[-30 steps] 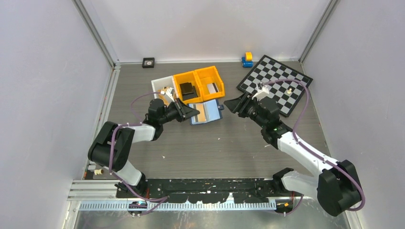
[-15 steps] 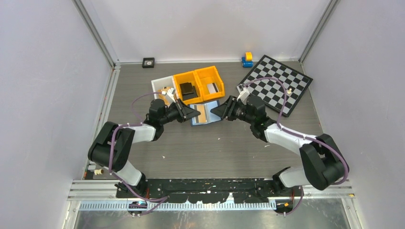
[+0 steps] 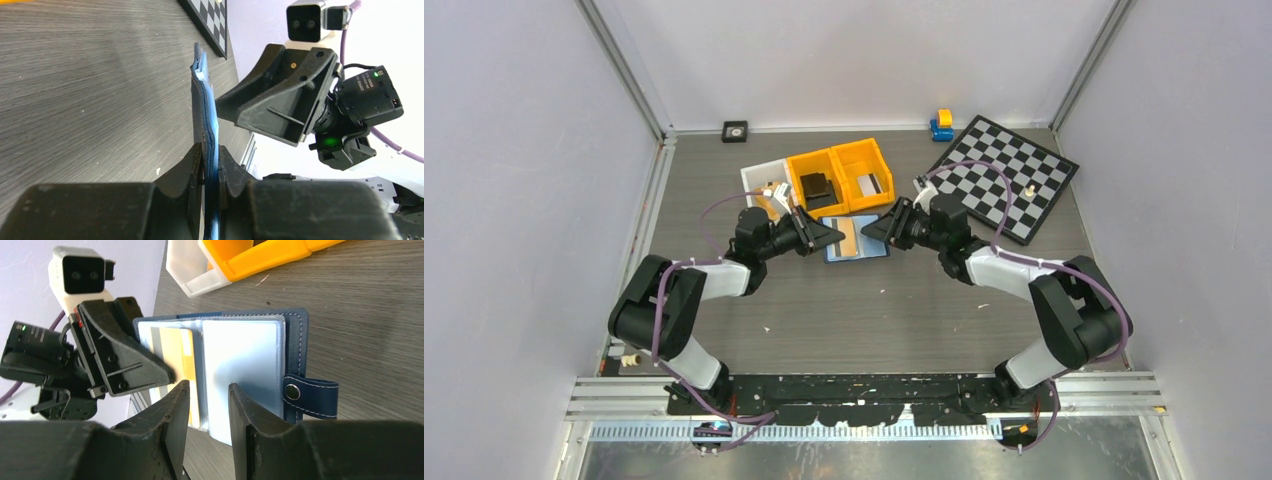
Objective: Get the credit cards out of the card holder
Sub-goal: Remove the credit card from the card holder.
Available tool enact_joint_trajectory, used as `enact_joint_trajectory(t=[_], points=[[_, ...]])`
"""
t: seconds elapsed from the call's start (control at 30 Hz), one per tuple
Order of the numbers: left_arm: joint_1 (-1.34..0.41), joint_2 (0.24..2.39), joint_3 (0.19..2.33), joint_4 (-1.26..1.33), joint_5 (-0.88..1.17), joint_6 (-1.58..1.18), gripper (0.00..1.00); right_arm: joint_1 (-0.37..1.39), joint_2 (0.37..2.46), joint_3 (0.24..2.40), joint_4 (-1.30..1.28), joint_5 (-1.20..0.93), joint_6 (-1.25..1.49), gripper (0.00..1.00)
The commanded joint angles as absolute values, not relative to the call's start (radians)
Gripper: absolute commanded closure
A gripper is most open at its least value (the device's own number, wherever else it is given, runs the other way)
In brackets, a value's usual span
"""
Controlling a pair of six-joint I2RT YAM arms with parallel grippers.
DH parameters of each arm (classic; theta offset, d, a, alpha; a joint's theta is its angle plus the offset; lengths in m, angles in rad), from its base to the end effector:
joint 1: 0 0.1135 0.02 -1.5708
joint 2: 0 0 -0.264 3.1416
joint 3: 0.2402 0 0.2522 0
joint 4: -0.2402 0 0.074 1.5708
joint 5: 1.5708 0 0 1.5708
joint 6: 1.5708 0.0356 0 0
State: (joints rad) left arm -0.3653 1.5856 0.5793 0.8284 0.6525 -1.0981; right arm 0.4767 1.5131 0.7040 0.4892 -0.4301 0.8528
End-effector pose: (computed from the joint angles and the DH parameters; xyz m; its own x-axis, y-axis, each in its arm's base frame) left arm 0.2784 -0.1296 0.1845 -0.8249 -0.4419 -0.3524 0.2362 0.2970 -0.9252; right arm 0.2759 0.1592 0.2078 -0.7628 0.3765 -0.5257 -0.2953 0.5205 0.8012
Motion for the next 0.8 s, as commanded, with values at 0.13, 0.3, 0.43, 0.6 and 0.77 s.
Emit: enact_joint_trajectory(t=[0.13,0.3,0.43,0.6,0.77], points=[[-0.370,1.531,0.594,0.911,0.689,-1.112,0.97,0.421,1.603,0.750,0.472,-0.425,0.925,0.63],[-0.370,1.536,0.597,0.896,0.687,-1.109,0.97,0.411,1.515,0.730,0.430,-0.384,0.889,0.63],[-0.370,1.550,0.597,0.890,0.681,-1.117,0.97,0.411,1.418,0.699,0.424,-0.357,0.853,0.63],[-0.373,1.580,0.595,0.942,0.693,-1.155,0.97,0.419,1.345,0.662,0.506,-0.388,0.845,0.62],[-0.373,1.577,0.594,0.949,0.698,-1.160,0.97,0.468,1.422,0.701,0.576,-0.483,0.866,0.60]])
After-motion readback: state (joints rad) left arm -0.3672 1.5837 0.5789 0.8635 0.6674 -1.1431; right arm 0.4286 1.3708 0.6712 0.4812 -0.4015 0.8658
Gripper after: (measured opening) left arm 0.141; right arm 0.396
